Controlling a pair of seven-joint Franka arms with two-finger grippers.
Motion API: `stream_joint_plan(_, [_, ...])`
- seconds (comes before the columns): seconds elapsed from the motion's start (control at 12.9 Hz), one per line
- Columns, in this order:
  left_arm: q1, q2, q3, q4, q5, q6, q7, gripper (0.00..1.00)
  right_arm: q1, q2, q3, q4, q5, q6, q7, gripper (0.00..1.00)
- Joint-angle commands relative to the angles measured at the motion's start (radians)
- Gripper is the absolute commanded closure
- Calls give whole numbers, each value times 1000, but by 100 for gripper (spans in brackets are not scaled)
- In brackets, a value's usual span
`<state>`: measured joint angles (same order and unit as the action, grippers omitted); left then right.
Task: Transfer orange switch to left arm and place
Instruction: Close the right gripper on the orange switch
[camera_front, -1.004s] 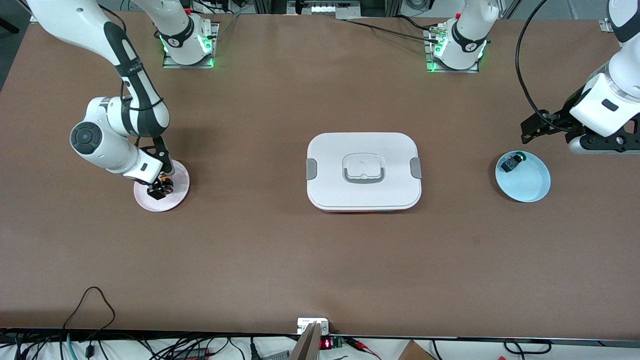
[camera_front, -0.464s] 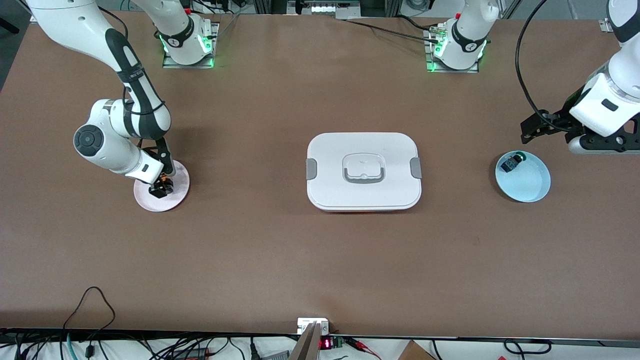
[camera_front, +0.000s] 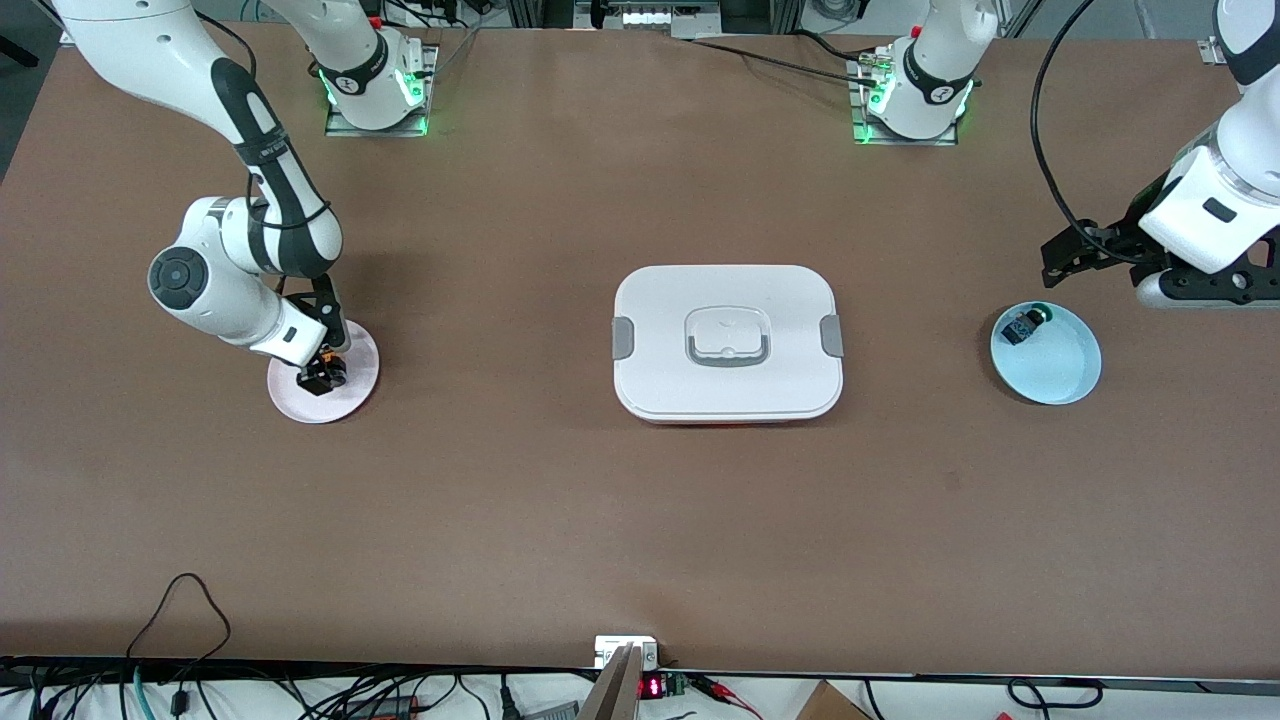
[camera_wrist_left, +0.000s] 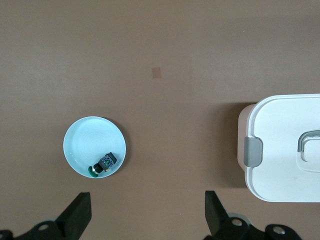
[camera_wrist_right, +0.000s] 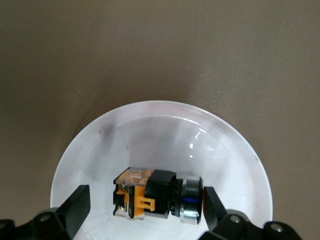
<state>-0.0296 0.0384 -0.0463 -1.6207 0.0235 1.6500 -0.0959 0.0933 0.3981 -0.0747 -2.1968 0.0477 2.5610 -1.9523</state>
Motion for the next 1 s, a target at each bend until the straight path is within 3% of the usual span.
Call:
stream_joint_plan(0.0, [5,15,-1,30,-23,-12,19,0,-10,5,6,-27,23,73,-47,0])
stream_joint_plan(0.54, [5,15,-1,30,-24,-12,19,0,-9,34,6,-27,52,117,-45,2])
stream_joint_plan(0.77, [5,15,-1,30,-24,-12,19,0,-7,34,6,-27,52,117,-47,11])
stream_joint_plan(0.93, [5,15,-1,30,-24,-12,19,0,-7,34,6,-27,52,117,-48,25])
